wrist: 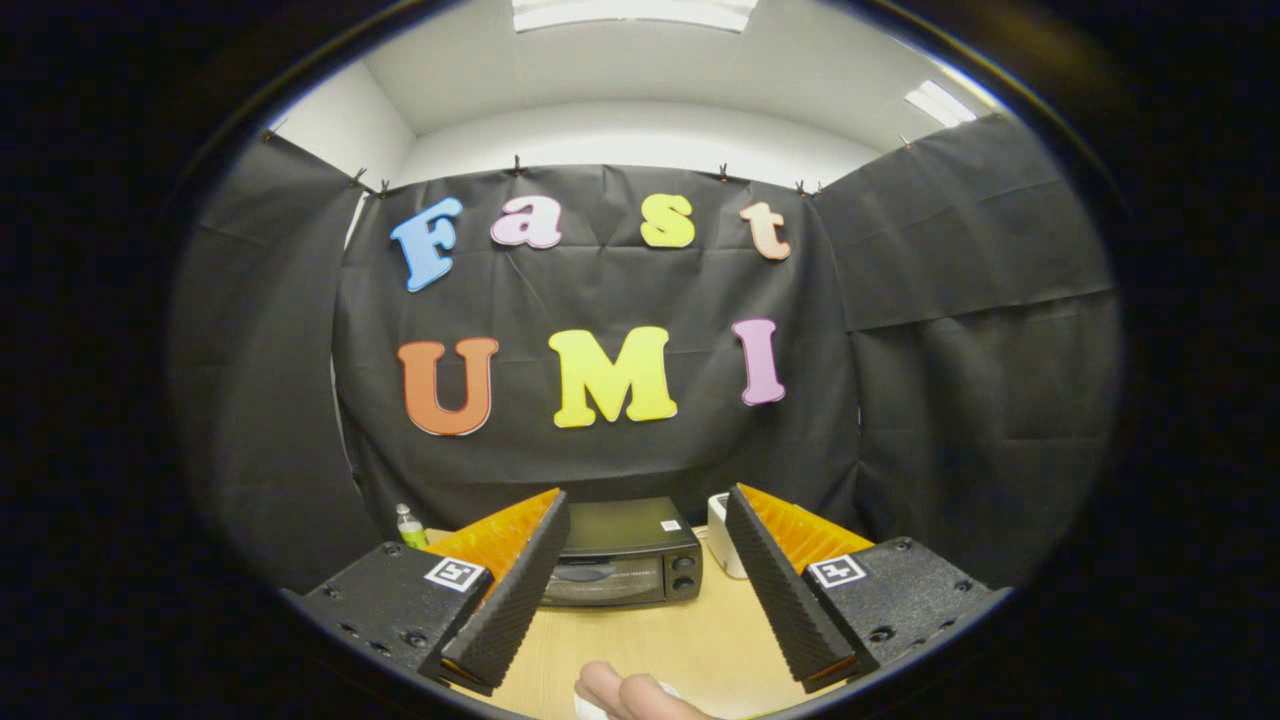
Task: Open the toaster oven, put the food inside, and close the toaster oven door.
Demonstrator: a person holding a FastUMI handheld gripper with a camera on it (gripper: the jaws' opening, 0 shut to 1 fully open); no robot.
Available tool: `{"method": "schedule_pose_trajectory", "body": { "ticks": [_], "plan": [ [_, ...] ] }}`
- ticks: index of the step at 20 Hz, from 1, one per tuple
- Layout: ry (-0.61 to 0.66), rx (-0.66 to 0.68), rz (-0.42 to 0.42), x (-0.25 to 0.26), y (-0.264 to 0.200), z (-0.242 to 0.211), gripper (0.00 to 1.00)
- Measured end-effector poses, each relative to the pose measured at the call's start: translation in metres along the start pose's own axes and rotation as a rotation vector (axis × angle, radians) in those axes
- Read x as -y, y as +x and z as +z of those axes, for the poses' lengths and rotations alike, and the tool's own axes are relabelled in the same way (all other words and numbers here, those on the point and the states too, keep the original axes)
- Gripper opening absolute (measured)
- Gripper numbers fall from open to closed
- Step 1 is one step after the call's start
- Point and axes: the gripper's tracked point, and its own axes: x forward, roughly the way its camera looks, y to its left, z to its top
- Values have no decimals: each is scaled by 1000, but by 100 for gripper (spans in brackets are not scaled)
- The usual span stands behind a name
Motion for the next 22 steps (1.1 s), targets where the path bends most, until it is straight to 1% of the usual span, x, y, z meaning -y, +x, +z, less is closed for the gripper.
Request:
{"method": "schedule_pose_trajectory", "body": {
  "ticks": [5, 9, 12, 15, 16, 18, 20, 22],
  "plan": [
    [-24, -20, 1, -3, 5, -13, 100],
    [-54, -57, 5, -12, 29, -29, 100],
    [-85, -72, 23, -25, 59, -43, 100],
    [-87, -124, 56, -40, 88, -64, 100],
    [-92, -144, 74, -47, 97, -69, 100],
    [-102, -190, 142, -64, 117, -82, 100],
    [-87, -206, 134, -60, 140, -92, 100],
    [-76, -241, 139, -65, 158, -111, 100]
  ]
}}
